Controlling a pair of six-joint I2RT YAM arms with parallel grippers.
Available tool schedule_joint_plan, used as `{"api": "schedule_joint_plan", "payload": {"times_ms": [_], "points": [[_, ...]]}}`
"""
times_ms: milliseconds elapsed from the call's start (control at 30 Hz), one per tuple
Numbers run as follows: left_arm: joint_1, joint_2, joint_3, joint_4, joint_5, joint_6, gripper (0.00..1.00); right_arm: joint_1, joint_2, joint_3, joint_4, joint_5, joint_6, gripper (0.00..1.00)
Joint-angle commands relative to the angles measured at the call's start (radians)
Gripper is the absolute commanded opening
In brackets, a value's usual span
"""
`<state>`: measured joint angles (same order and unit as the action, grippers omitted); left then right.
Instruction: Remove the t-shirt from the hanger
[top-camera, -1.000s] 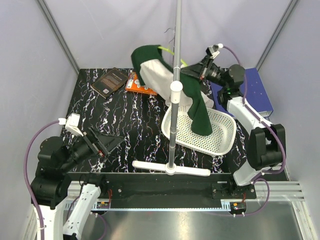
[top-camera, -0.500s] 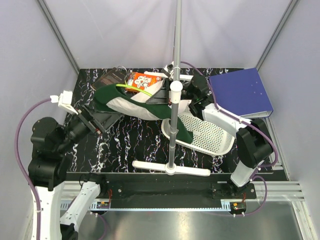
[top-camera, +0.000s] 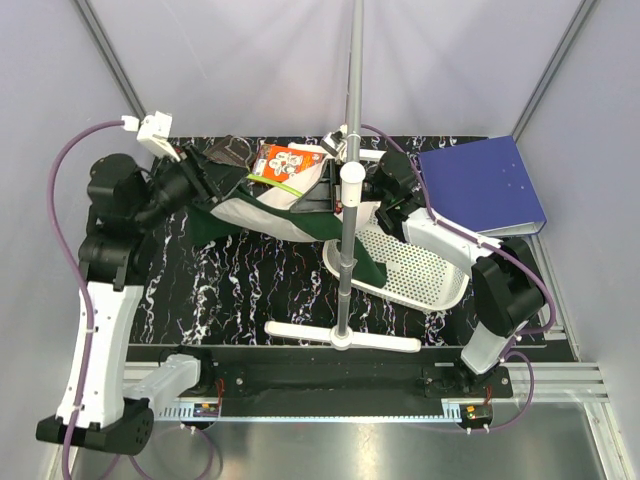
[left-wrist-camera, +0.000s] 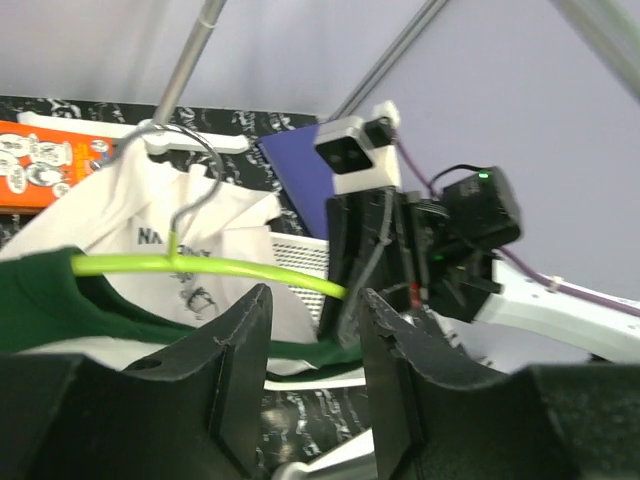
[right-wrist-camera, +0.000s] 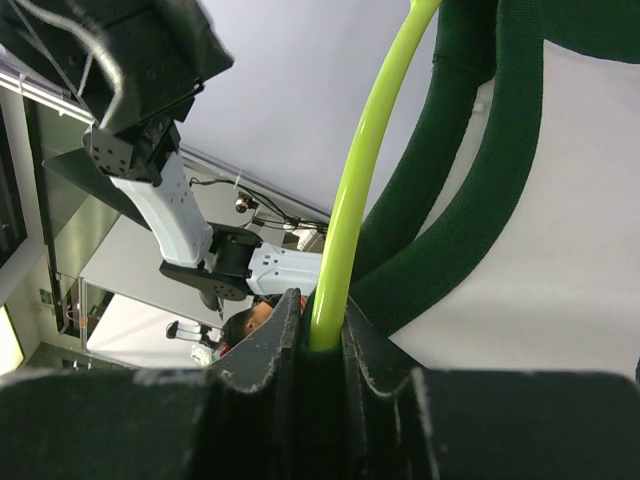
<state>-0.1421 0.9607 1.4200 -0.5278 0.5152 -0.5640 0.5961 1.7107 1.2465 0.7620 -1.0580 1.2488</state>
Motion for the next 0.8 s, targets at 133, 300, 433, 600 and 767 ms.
{"api": "schedule_joint_plan", "payload": {"times_ms": [133, 300, 433, 600, 767], "points": [[-0.030, 0.058, 0.039, 0.060, -0.092, 0.141, 0.40, 0.014, -0.056, 0.027, 0.129, -0.007, 0.012, 0.00], [-0.030, 0.078, -0.015, 0.086, -0.133, 0.118, 0.55, 0.019, -0.066, 0.007, 0.174, -0.008, 0.035, 0.00], [-0.031, 0.090, -0.070, 0.155, -0.139, 0.099, 0.53, 0.028, -0.075, 0.001, 0.184, -0.007, 0.040, 0.00], [-0.050, 0.136, -0.075, 0.210, -0.116, 0.081, 0.44, 0.037, -0.074, 0.010, 0.188, -0.011, 0.041, 0.00], [-0.082, 0.185, -0.069, 0.210, -0.141, 0.095, 0.21, 0.045, -0.072, 0.016, 0.184, -0.019, 0.040, 0.00]]}}
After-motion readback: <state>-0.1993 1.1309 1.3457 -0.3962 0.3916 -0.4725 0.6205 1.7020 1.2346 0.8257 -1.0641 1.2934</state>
